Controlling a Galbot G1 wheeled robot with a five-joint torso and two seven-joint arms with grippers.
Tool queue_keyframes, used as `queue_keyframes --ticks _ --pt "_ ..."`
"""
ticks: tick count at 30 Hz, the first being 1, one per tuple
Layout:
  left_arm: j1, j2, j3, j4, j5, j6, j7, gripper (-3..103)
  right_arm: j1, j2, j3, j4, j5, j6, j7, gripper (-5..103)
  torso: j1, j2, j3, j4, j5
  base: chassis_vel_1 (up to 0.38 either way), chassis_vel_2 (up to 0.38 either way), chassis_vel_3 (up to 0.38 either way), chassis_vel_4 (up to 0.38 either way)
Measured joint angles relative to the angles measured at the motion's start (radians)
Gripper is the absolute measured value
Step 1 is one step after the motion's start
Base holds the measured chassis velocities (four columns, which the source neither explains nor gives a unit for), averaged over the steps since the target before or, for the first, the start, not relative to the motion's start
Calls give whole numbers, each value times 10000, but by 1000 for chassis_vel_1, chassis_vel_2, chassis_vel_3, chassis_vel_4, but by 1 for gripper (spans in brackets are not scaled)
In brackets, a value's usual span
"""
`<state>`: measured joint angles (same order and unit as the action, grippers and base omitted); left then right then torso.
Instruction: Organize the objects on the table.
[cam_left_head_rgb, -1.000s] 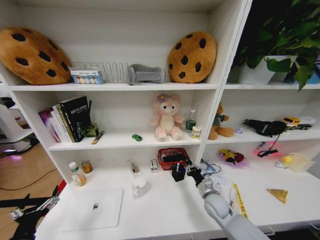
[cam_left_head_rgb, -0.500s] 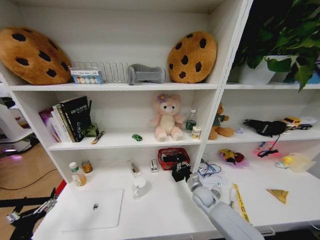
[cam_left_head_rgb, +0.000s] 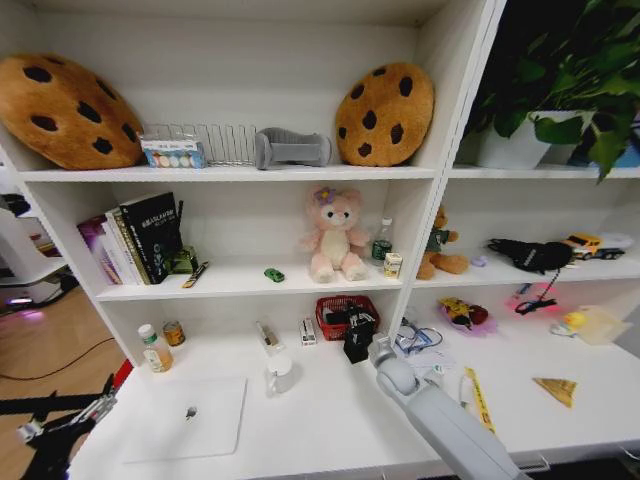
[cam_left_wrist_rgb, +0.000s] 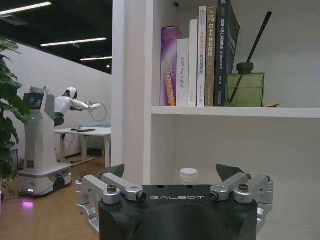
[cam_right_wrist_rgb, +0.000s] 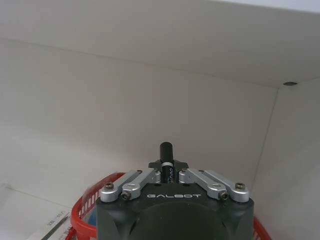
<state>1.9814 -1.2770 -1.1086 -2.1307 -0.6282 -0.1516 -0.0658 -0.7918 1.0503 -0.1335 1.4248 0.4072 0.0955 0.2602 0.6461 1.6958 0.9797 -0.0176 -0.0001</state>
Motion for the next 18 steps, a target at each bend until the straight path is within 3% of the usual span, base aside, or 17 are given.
queue_keyframes --ticks 7,18 --pt "-2 80 -62 83 -103 1 -4 100 93 166 -154 -157 -185 109 -30 11 0 0 0 -1 0 0 0 0 0" --pt "-154 96 111 125 -80 36 -20 100 -275 -164 68 -38 -235 245 -123 8 -2 1 -1 -2 1 0 0 0 0"
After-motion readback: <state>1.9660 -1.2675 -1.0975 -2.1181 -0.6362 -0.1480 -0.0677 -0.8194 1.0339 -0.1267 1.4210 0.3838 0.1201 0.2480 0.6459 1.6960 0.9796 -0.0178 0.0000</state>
